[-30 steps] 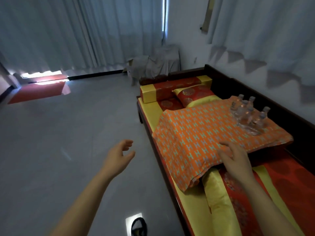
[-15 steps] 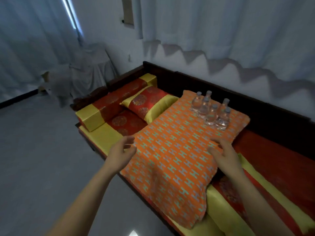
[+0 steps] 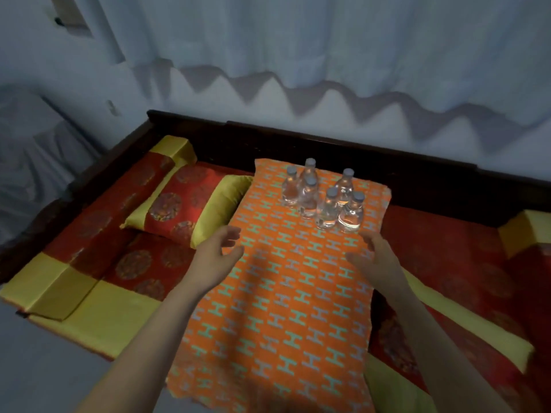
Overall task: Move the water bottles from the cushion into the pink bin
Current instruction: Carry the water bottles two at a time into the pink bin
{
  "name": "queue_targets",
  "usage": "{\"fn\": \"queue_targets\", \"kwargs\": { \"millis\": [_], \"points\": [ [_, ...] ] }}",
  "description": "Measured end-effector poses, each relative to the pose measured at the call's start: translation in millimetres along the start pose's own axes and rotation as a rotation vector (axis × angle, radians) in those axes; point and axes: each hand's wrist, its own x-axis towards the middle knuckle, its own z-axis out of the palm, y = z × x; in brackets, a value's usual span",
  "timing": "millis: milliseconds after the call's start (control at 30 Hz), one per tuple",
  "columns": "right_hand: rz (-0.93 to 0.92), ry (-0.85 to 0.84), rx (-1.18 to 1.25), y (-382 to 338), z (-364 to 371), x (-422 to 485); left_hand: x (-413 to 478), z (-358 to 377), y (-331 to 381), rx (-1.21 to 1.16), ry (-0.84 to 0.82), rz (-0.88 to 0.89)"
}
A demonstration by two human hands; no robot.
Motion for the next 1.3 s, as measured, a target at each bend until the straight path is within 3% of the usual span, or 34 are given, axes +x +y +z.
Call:
{"fn": "queue_targets", "kwargs": {
  "millis": [167,433,600,967,1300],
  "points": [
    [0.091,0.008,0.058,10,16,44,56,20,-24,-0.033,-0.114,-0.014],
    [0.302,0.193,0.151,40,46,120,180,60,-52,-0.199,-0.321,-0.011],
    [0.436,0.246,0.178,57,54,152,248,89,-73,-0.271,-0.309,-0.015],
    [0.374,0.249,0.187,88,76,183,319,140,-100,-0.374,-0.517,0.048],
    [0.373,0.309,0.135,93,77,187,336,163,-95,-0.345,-0.529,0.063]
  ]
}}
